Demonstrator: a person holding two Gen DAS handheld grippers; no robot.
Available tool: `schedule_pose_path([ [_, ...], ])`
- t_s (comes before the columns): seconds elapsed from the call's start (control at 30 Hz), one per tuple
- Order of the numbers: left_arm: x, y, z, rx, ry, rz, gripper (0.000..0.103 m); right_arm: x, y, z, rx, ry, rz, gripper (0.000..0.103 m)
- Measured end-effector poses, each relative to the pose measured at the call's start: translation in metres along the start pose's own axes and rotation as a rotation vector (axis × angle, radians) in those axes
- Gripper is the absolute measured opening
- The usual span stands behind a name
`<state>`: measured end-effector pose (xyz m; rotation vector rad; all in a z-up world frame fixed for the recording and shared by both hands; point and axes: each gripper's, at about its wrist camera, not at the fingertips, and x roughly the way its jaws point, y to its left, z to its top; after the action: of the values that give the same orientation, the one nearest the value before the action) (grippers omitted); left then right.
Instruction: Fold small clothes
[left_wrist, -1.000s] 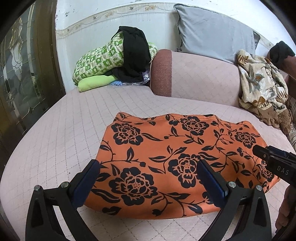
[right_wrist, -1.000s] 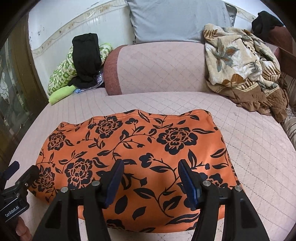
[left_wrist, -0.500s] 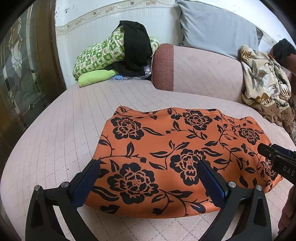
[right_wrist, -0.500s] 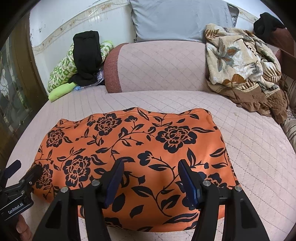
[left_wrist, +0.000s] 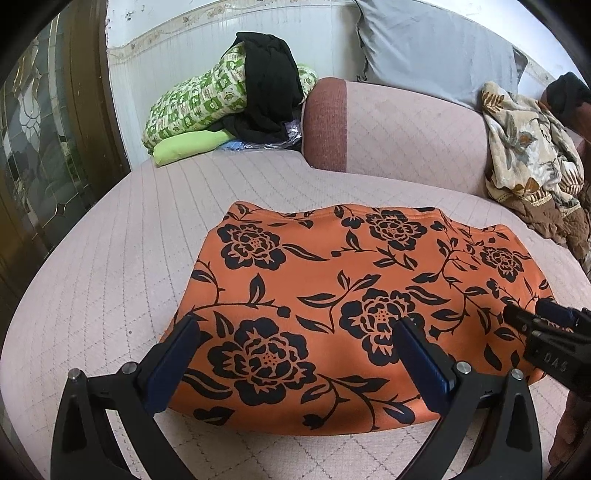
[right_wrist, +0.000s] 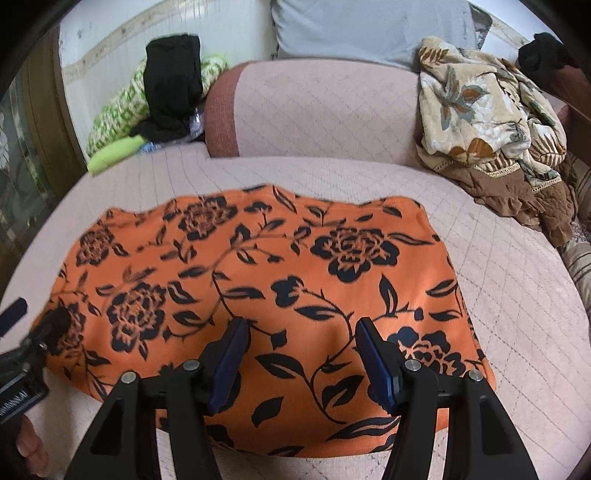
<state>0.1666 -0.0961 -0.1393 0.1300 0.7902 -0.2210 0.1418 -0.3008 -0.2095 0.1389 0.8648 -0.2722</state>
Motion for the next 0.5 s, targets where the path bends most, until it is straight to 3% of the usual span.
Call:
schedule_pose_path([
  [0.23, 0.000, -0.003, -0.001, 0.013, -0.005, 0.001, 0.103, 0.022, -0.005, -0.008, 0.022, 0.098, -0.019, 0.064],
  [0.5, 0.001, -0.002, -0.001, 0.013, 0.001, -0.002, 0.103, 0.023, -0.003, -0.009, 0.013, 0.100, -0.026, 0.064],
])
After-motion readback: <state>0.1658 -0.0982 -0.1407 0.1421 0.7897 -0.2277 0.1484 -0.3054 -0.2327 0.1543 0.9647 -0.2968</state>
